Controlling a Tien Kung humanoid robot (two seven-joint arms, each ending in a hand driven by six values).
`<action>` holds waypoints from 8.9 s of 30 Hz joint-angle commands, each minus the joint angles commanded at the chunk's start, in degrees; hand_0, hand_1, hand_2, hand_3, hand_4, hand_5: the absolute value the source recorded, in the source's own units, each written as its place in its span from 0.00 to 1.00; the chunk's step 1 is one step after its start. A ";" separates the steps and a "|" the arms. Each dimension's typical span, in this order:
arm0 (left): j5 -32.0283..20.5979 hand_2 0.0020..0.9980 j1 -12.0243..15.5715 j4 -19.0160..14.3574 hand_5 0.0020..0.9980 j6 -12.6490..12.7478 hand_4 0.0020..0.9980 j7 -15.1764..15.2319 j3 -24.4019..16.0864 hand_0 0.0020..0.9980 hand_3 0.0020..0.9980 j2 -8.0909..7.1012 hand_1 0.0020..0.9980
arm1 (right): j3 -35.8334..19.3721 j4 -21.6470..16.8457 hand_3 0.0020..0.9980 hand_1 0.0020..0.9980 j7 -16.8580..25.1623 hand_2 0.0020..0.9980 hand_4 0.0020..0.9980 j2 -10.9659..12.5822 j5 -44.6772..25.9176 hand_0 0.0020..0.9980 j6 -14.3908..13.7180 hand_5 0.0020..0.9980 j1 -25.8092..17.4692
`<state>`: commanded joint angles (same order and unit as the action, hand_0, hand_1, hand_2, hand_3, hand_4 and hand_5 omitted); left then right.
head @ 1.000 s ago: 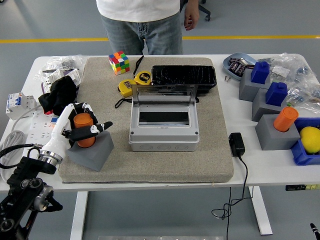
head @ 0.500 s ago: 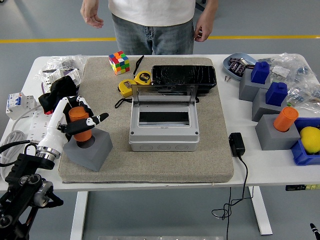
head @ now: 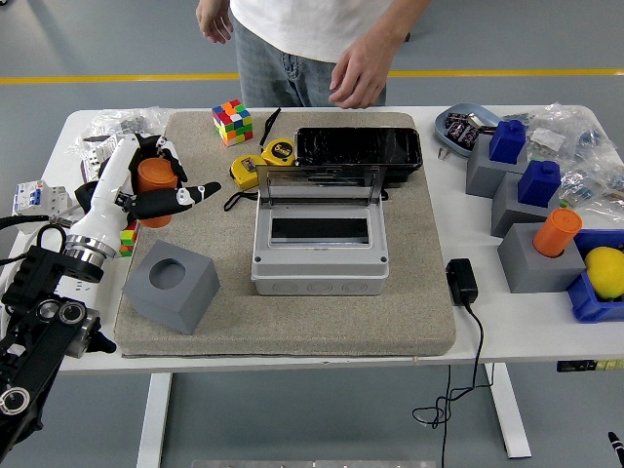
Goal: Fetch the battery,place it into the box,close the lid of the box
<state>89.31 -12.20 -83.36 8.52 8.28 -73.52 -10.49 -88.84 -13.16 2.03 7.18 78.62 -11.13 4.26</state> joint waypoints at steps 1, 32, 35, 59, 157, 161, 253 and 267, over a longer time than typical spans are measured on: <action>2.45 0.11 -0.81 -0.47 0.00 0.74 1.00 -0.31 0.85 0.05 0.09 -0.39 0.06 | -0.04 0.01 0.83 0.88 0.00 0.82 1.00 0.02 0.03 0.92 0.00 1.00 0.03; 40.57 0.07 -13.98 4.41 0.22 6.70 0.93 -10.50 20.15 0.03 0.03 -1.44 0.03 | -0.63 0.41 0.83 0.88 -0.08 0.82 1.00 0.73 0.79 0.92 -0.16 1.00 1.40; 39.25 0.07 -14.51 4.96 0.25 6.39 0.92 -10.65 21.63 0.03 0.03 -1.77 0.03 | -0.46 0.43 0.83 0.88 -0.12 0.82 1.00 0.85 0.74 0.92 -0.18 1.00 1.45; 9.30 0.06 -18.56 2.33 0.46 3.11 0.84 -9.17 33.33 0.02 0.03 -8.23 0.02 | -0.97 0.75 0.84 0.88 -0.24 0.82 1.00 1.71 1.27 0.93 -0.26 1.00 1.95; -3.15 0.24 -30.34 25.27 0.53 4.57 0.92 2.77 44.38 0.28 0.25 4.07 0.39 | 0.31 0.75 0.84 0.88 -0.29 0.82 1.00 2.15 0.23 0.93 -0.21 1.00 2.83; -2.69 0.45 -30.33 25.33 0.53 4.37 0.92 2.66 44.15 0.64 0.43 4.07 0.56 | 0.15 0.80 0.83 0.88 -0.30 0.82 1.00 2.12 0.36 0.93 -0.17 1.00 2.72; 27.58 0.89 -27.83 7.96 1.00 -24.02 1.00 -21.88 22.87 1.00 0.76 -2.34 1.00 | 0.22 0.82 0.84 0.87 -0.50 0.81 1.00 1.86 -0.28 0.91 -0.08 1.00 2.08; 25.68 0.80 -27.66 7.65 1.00 -23.81 1.00 -20.54 23.89 1.00 0.54 -2.27 0.93 | 0.14 0.78 0.84 0.87 -0.51 0.81 1.00 1.89 -0.35 0.91 -0.13 1.00 2.29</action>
<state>114.98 -39.86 -75.70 -15.29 -12.26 -49.63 -12.76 -88.70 -12.39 1.52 9.07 78.27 -11.26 6.55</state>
